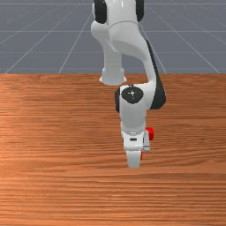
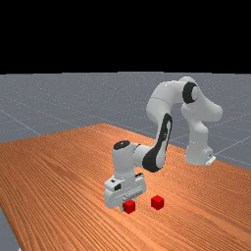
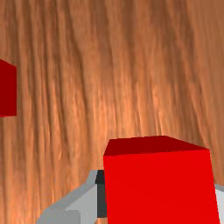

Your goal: Stack all the cube

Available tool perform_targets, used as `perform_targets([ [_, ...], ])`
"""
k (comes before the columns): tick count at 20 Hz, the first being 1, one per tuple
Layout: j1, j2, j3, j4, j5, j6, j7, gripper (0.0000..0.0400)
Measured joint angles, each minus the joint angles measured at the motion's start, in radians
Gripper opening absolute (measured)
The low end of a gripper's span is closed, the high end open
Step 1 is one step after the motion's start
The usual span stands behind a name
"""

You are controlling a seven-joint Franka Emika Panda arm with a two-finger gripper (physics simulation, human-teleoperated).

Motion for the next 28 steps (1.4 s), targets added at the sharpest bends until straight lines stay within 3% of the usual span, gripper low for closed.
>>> perform_targets([
  [7, -0.003, -0.064, -0.002, -0.081, 0.002, 0.073, -0.002, 0.0194],
  [12, -0.004, -0.125, -0.002, -0.082, 0.001, -0.005, 0.004, 0.0207],
  [13, 0.003, -0.132, -0.004, -0.095, 0.0, 0.025, 0.014, 0.0207],
  [14, 0.019, -0.118, -0.012, -0.06, 0.007, -0.026, 0.069, 0.0208],
  [20, 0.093, -0.095, -0.005, -0.022, 0.001, -0.037, 0.154, 0.0209],
  [28, 0.094, -0.112, 0.007, -0.066, -0.007, -0.016, 0.117, 0.0192],
])
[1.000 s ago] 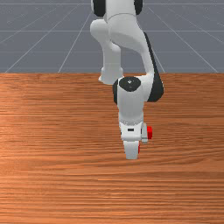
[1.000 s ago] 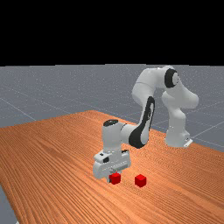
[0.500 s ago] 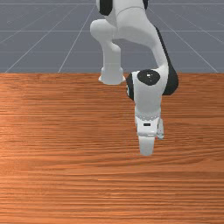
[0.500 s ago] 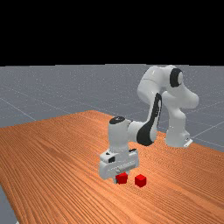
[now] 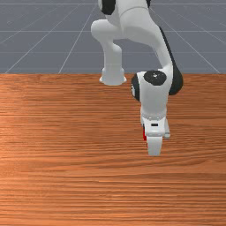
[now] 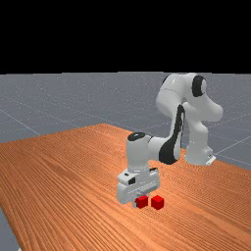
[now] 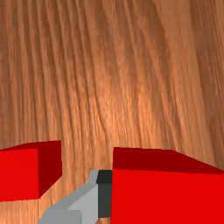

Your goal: Stack all the cube

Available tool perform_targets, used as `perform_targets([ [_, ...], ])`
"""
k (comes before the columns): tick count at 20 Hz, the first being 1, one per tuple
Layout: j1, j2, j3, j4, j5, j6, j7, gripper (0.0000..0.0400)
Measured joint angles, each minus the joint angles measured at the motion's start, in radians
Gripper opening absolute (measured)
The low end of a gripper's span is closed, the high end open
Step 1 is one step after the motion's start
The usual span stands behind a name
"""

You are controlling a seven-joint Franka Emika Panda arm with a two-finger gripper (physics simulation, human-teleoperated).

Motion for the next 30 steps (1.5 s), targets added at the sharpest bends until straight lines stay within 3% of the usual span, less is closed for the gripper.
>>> perform_targets([
  [9, 0.004, -0.095, 0.007, -0.182, 0.008, 0.085, 0.003, 0.0192],
  [13, 0.033, -0.133, -0.016, -0.253, -0.015, 0.112, 0.046, 0.019],
  [15, 0.019, -0.15, 0.002, -0.287, 0.013, 0.135, 0.036, 0.0189],
  [19, 0.012, -0.135, 0.012, -0.281, 0.017, 0.09, 0.02, 0.0193],
  [24, 0.017, -0.194, 0.016, -0.389, 0.022, 0.163, 0.023, 0.0195],
  [30, 0.029, -0.201, 0.019, -0.403, 0.022, 0.169, 0.039, 0.0197],
])
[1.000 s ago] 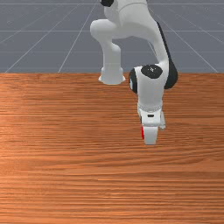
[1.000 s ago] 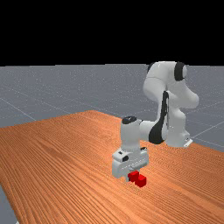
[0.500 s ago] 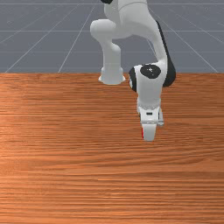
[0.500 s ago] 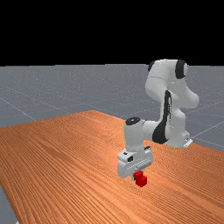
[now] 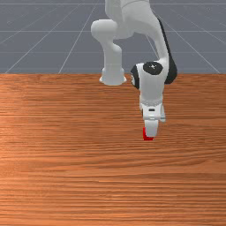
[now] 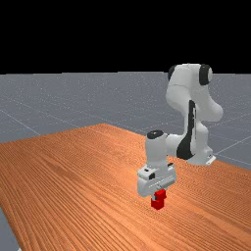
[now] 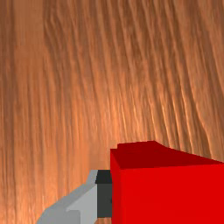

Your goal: Stack all the cube

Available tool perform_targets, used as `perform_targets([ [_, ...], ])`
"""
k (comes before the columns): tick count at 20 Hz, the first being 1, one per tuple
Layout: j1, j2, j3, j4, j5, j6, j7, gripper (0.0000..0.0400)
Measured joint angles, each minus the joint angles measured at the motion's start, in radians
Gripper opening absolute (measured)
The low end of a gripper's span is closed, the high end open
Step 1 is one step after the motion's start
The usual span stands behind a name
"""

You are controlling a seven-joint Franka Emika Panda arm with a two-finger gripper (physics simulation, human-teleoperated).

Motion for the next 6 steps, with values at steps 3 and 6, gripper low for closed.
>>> perform_targets([
  [3, -0.001, 0.01, 0.002, 0.016, 0.001, -0.01, -0.002, 0.0195],
  [6, -0.01, 0.001, 0.002, -0.002, -0.003, 0.017, -0.023, 0.0195],
])
